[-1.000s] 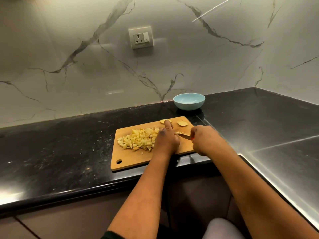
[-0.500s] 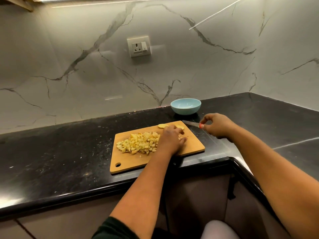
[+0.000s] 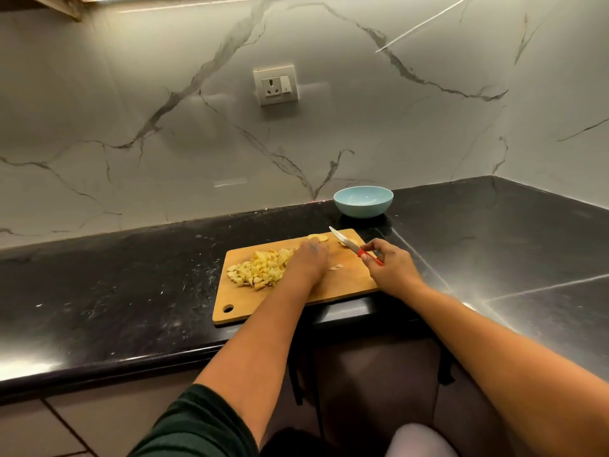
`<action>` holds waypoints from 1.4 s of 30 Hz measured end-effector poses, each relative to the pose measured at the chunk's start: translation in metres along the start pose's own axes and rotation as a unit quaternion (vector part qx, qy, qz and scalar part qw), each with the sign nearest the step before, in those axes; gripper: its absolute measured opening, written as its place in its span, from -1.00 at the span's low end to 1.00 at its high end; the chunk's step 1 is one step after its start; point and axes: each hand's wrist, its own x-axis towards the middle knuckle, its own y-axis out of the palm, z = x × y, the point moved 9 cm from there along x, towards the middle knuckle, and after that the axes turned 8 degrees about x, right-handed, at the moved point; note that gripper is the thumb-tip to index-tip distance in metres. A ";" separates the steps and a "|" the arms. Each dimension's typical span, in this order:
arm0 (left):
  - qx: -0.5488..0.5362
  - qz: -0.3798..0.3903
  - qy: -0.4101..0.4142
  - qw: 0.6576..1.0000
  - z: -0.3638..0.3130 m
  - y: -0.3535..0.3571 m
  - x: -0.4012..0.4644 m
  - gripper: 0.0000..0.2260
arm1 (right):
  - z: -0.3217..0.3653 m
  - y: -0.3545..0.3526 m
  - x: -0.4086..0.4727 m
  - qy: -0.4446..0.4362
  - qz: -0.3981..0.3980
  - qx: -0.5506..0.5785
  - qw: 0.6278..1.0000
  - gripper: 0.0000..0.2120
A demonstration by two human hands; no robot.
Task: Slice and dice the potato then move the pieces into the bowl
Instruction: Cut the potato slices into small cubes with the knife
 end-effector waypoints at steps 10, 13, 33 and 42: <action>-0.144 0.010 -0.026 0.989 0.010 -0.016 -0.006 -0.65 | -0.013 0.001 0.010 0.051 -0.012 0.081 0.995 -0.90; -0.124 0.021 0.011 0.992 -0.005 -0.014 -0.004 -0.71 | -0.024 0.002 0.012 0.088 -0.019 0.145 0.985 -0.90; 0.020 -0.070 -0.081 0.994 0.007 -0.032 0.012 -0.75 | -0.052 0.005 0.032 0.168 -0.051 0.254 0.951 -0.86; -0.034 0.059 0.011 0.998 -0.039 0.006 0.061 -0.62 | -0.077 0.015 0.039 0.266 -0.036 0.345 0.899 -0.79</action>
